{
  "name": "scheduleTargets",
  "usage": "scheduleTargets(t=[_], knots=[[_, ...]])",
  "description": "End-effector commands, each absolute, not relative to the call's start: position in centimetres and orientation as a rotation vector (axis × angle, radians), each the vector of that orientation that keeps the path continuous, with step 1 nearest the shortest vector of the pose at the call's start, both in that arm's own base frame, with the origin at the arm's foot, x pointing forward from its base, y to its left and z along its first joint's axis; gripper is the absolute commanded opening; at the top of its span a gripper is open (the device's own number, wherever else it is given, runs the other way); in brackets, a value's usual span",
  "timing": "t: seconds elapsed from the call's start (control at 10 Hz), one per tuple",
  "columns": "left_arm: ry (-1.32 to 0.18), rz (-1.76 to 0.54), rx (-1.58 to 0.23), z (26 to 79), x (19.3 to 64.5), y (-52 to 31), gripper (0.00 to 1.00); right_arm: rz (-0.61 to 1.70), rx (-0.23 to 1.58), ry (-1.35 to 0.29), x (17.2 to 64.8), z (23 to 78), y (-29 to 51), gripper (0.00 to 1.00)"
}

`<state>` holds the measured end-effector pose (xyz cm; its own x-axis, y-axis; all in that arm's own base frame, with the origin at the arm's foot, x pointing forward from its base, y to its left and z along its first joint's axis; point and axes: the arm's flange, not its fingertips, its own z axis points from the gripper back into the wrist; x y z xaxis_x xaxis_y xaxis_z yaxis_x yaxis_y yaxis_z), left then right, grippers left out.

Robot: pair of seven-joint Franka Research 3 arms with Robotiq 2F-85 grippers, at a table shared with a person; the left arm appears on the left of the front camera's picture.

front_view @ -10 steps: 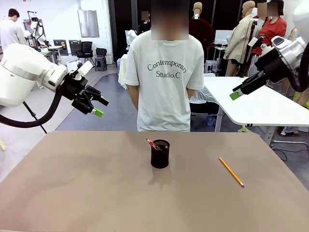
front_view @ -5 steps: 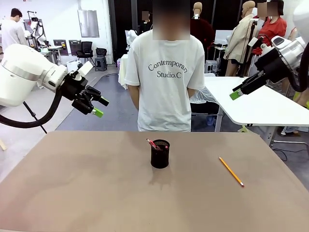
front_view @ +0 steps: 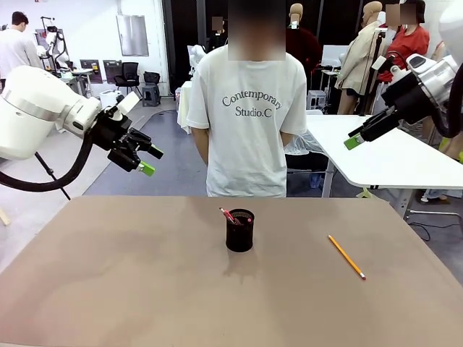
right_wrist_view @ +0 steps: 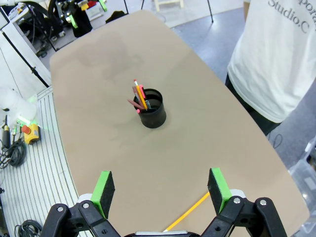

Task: Place the pens into the pen holder.
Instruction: Pick up a writing instrument from the table and place it into the Pen holder.

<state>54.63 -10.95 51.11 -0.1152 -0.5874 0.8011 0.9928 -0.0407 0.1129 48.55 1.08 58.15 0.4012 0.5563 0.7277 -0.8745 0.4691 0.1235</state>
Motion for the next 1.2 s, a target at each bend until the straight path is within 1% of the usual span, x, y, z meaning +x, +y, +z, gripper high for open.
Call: scheduleTargets(t=[0.0,0.2,0.4,0.5,0.6,0.7,0.8,0.9,1.0,1.1], knots=[[-0.804,-1.530,-0.679,51.1,54.4,-10.9,1.00,0.960,0.560,-0.683,48.6,58.3,1.2,1.00],[-0.804,-1.530,-0.679,51.1,54.4,-10.9,1.00,0.963,0.545,-0.673,48.6,58.2,1.1,1.00],[-0.804,-1.530,-0.679,51.1,54.4,-10.9,1.00,0.950,0.416,-0.543,49.4,56.6,2.2,1.00],[-0.804,-1.530,-0.679,51.1,54.4,-10.9,1.00,0.944,0.328,-0.518,48.8,55.8,2.4,1.00],[-0.804,-1.530,-0.679,51.1,54.4,-10.9,1.00,0.973,0.320,-0.471,48.2,55.0,3.4,1.00],[-0.804,-1.530,-0.679,51.1,54.4,-10.9,1.00,0.998,0.268,-0.419,47.3,54.4,4.3,1.00],[-0.804,-1.530,-0.679,51.1,54.4,-10.9,1.00,0.999,0.167,-0.369,46.3,53.7,5.0,1.00],[-0.804,-1.530,-0.679,51.1,54.4,-10.9,1.00,0.970,0.114,-0.348,47.1,53.0,5.6,1.00],[-0.804,-1.530,-0.679,51.1,54.4,-10.9,1.00,0.904,0.117,-0.303,47.8,51.5,6.0,1.00],[-0.804,-1.530,-0.679,51.1,54.4,-10.9,1.00,0.866,0.071,-0.270,48.7,49.9,6.2,1.00]])
